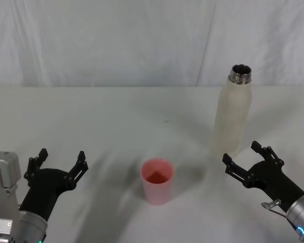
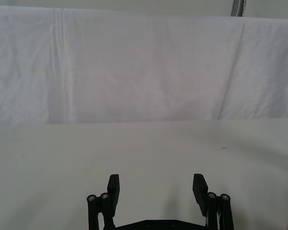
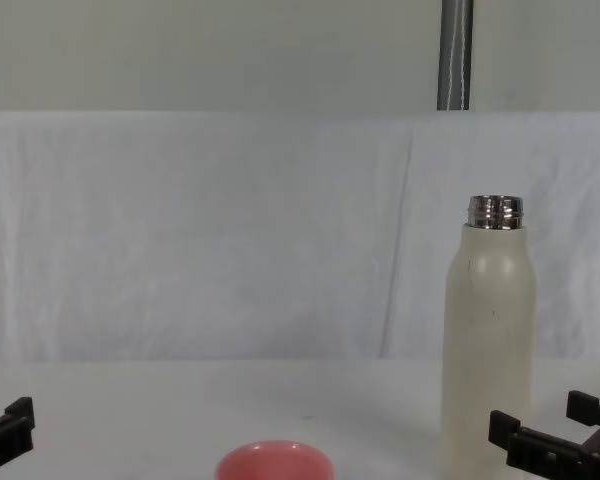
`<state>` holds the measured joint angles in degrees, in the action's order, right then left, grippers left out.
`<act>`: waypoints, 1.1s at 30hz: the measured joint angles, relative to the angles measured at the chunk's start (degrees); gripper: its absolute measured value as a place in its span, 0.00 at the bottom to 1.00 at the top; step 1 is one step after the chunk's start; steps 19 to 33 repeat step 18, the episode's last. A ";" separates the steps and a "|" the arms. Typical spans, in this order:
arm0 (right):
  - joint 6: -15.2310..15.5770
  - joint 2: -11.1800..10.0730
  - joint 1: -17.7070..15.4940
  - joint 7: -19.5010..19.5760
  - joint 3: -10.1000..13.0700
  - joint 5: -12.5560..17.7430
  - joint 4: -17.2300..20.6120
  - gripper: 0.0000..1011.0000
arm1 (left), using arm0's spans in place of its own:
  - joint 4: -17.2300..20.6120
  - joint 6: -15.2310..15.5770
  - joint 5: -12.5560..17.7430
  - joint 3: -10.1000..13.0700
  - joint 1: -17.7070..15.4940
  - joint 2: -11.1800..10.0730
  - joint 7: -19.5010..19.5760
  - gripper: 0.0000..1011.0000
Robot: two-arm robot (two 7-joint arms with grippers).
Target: Grasp the thermos with one hand and pour water into the cup lid.
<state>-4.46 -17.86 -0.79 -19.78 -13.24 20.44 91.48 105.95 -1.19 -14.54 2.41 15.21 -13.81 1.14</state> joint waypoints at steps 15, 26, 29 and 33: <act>0.03 0.03 0.00 0.10 0.02 -0.02 0.04 0.99 | 0.00 0.00 0.00 0.00 0.00 0.00 0.00 0.99; 0.03 0.03 0.00 0.10 0.02 -0.02 0.04 0.99 | 0.00 0.00 0.00 0.00 0.00 0.00 0.00 0.99; 0.03 0.03 0.00 0.10 0.02 -0.02 0.04 0.99 | 0.00 0.00 0.00 0.00 0.00 0.00 0.00 0.99; 0.03 0.03 0.00 0.10 0.02 -0.02 0.04 0.99 | 0.00 0.00 0.00 0.00 0.00 0.00 0.00 0.99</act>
